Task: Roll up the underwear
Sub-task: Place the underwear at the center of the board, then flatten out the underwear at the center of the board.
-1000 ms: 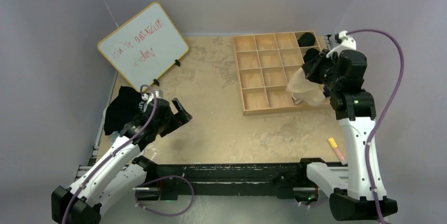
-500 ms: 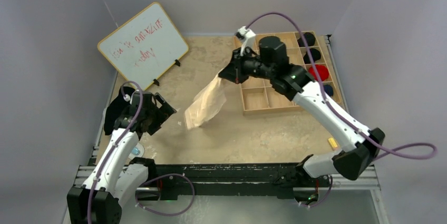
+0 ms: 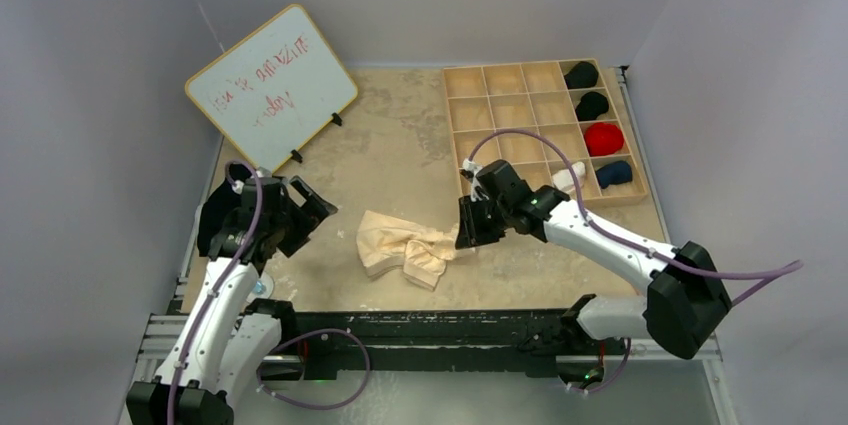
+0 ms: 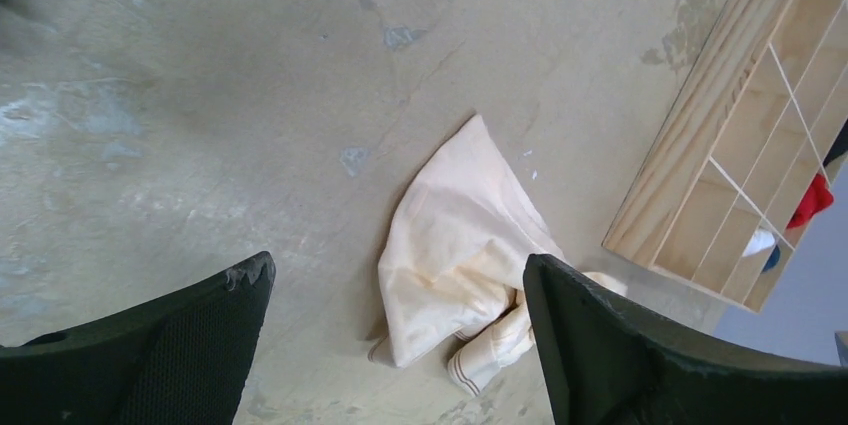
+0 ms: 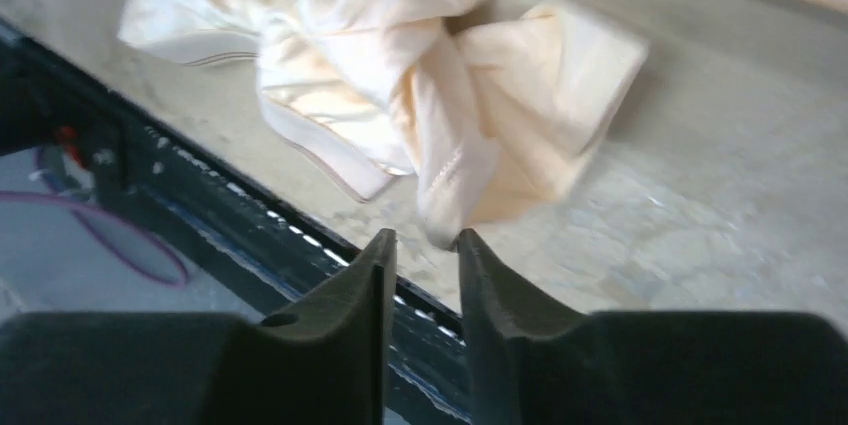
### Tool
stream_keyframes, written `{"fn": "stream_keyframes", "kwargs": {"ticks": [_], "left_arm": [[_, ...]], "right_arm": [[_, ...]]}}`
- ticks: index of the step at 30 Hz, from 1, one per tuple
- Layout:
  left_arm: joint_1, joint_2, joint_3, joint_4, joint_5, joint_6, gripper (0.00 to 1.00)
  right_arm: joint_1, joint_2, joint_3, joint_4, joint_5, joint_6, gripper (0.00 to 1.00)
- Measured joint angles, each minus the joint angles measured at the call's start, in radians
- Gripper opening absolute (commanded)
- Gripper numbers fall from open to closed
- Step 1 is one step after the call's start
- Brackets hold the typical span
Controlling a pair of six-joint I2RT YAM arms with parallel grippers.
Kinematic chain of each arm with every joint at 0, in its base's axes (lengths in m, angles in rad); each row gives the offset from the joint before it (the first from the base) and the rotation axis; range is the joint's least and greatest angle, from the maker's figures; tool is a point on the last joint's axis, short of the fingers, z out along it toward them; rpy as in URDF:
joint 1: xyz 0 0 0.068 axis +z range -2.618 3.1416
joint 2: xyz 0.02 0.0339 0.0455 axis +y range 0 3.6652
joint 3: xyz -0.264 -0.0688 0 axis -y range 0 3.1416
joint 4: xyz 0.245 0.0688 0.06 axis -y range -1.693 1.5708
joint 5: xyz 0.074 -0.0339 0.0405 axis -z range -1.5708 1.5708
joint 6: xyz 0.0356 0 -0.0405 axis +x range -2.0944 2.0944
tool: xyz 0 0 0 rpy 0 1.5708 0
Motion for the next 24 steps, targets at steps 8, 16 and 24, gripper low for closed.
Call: {"fn": "stream_keyframes", "kwargs": {"ticks": [8,16,24], "left_arm": [[0.0,0.056,-0.123,0.119,0.167,-0.013,0.82],[-0.073,-0.07,-0.265,0.166,0.256,-0.114,0.81],[-0.37,-0.03,-0.319,0.251,0.212,-0.256,0.7]], "right_arm": [[-0.014,-0.022,0.137,-0.15,0.065,-0.048,0.5],[-0.014,-0.04,0.143,0.018,-0.094,-0.181,0.48],[-0.011,0.066,0.133,0.188,-0.236,-0.281,0.46]]}}
